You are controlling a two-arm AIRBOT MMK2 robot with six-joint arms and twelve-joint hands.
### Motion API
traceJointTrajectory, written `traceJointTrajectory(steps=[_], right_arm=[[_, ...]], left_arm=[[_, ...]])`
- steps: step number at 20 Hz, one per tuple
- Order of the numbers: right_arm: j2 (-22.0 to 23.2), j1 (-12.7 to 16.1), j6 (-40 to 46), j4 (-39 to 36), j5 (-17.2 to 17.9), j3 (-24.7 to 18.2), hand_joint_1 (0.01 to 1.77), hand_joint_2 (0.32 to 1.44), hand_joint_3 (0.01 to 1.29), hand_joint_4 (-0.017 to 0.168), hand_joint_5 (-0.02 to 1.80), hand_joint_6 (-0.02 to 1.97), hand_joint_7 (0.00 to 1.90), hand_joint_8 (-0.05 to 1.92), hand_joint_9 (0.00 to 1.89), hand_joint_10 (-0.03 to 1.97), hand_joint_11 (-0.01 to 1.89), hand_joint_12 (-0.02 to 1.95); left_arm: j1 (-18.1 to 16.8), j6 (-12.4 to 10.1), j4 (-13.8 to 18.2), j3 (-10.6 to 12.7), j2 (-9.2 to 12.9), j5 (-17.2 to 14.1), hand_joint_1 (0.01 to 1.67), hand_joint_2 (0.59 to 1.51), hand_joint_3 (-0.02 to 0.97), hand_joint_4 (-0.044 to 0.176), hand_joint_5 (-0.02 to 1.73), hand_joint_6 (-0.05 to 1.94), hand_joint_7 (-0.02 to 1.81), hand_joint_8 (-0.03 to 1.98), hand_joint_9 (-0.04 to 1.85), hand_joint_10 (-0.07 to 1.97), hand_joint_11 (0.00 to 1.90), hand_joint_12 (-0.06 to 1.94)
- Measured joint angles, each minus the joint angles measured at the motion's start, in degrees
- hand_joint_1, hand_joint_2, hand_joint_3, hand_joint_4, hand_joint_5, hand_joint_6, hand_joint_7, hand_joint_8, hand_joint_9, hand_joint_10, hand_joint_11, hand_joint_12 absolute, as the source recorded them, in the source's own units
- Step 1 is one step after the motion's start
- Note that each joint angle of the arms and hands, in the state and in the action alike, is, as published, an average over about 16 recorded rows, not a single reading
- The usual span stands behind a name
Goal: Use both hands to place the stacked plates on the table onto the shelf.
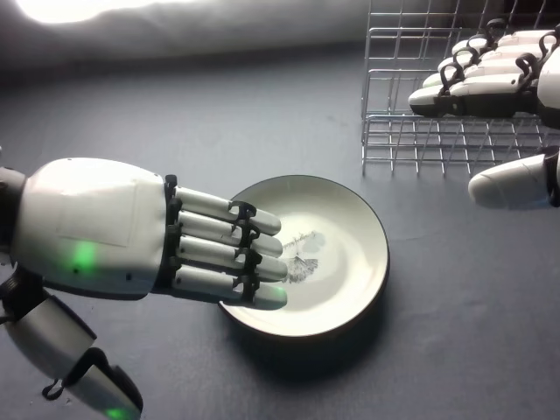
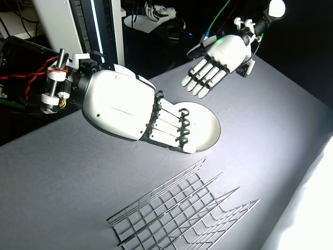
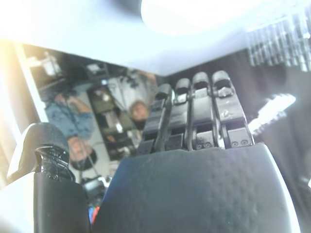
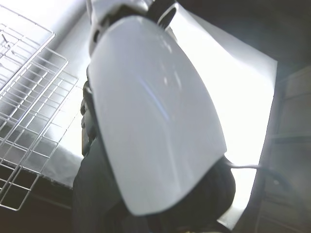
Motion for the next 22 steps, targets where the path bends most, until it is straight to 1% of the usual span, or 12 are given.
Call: traceJointTrajectory(steps=[4, 8, 15, 22], right_arm=[[0.1, -0.1, -0.1, -0.4, 0.4, 0.0, 0.02, 1.25, 0.01, -0.003, 0.14, 0.01, 0.12, 0.03, 0.08, 0.01, 0.02, 0.0], [0.1, -0.3, -0.2, -0.8, 1.0, 0.0, 0.02, 1.25, 0.01, -0.003, 0.15, 0.01, 0.13, 0.03, 0.09, 0.01, 0.03, 0.0], [0.2, -0.7, -0.2, -1.7, 2.2, 0.0, 0.02, 1.25, 0.01, -0.003, 0.15, 0.01, 0.14, 0.03, 0.11, 0.01, 0.04, 0.02], [0.2, -1.2, -0.3, -2.1, 3.3, 0.0, 0.02, 1.25, 0.01, -0.003, 0.17, 0.01, 0.15, 0.03, 0.12, 0.01, 0.04, 0.03]], left_arm=[[0.2, -1.0, 3.4, 1.6, -2.1, 1.1, 0.02, 1.06, 0.033, -0.003, 0.02, 0.0, 0.02, 0.01, 0.02, 0.01, 0.02, 0.0], [0.4, -1.7, 5.9, 3.2, -4.2, 2.5, 0.02, 1.06, 0.029, -0.003, 0.02, 0.0, 0.02, 0.01, 0.02, 0.01, 0.02, 0.0], [1.2, -1.8, 8.5, 6.8, -7.5, 4.8, 0.02, 1.061, 0.022, -0.002, 0.02, 0.0, 0.01, 0.01, 0.02, 0.01, 0.01, 0.0], [1.3, -1.6, 10.9, 10.0, -9.4, 5.8, 0.02, 1.063, 0.02, -0.003, 0.02, 0.0, 0.02, 0.01, 0.02, 0.01, 0.02, 0.0]])
